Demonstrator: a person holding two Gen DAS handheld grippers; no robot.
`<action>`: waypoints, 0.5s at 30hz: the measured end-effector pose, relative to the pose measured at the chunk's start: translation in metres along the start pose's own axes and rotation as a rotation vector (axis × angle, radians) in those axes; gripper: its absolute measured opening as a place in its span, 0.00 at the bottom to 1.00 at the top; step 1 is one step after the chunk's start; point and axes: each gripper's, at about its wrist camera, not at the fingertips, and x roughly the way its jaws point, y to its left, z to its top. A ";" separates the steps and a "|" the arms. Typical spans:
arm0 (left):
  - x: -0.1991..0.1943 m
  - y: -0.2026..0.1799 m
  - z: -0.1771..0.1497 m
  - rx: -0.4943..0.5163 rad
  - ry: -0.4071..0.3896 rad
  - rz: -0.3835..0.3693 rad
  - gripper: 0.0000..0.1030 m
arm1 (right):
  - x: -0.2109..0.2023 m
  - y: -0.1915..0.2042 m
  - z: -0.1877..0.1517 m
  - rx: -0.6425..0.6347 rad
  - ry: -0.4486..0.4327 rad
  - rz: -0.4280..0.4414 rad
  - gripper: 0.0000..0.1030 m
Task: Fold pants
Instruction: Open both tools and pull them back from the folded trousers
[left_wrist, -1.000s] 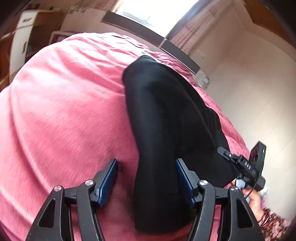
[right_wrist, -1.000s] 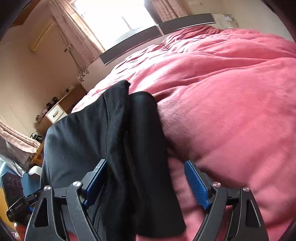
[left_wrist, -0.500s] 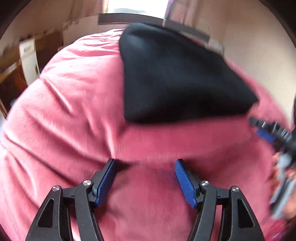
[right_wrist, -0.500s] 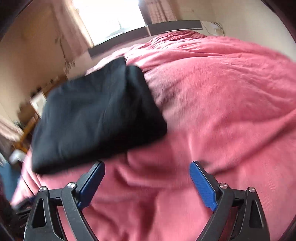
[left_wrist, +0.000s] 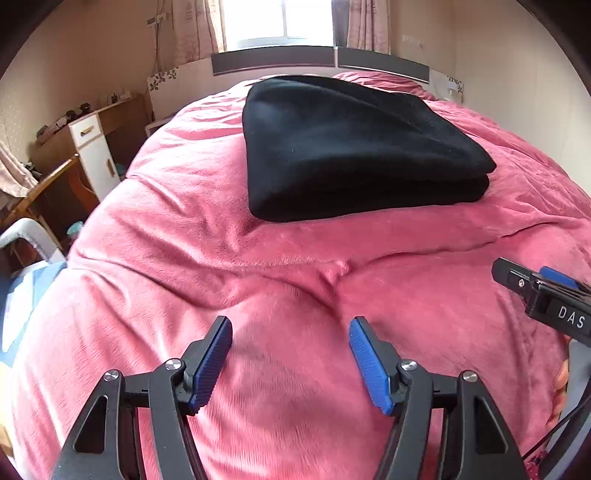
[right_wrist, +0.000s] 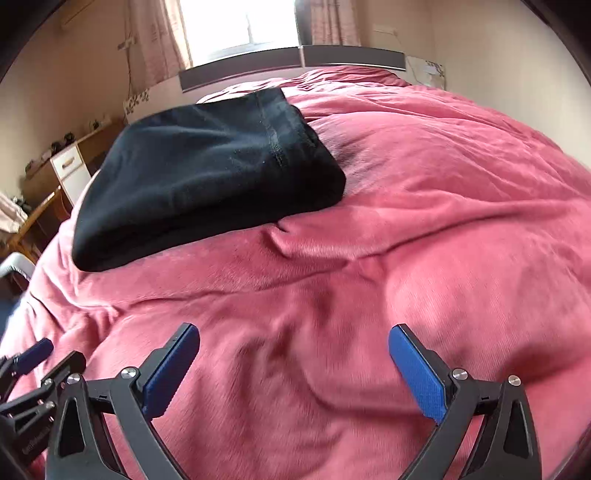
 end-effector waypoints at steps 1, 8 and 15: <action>-0.005 -0.001 0.000 0.000 -0.003 0.001 0.65 | -0.003 0.002 0.001 0.008 0.001 -0.010 1.00; -0.058 0.003 -0.002 -0.055 -0.090 0.010 0.65 | -0.043 0.018 0.002 -0.046 -0.036 0.001 1.00; -0.088 0.004 0.009 -0.086 -0.118 0.022 0.65 | -0.084 0.034 0.010 -0.093 -0.094 0.035 1.00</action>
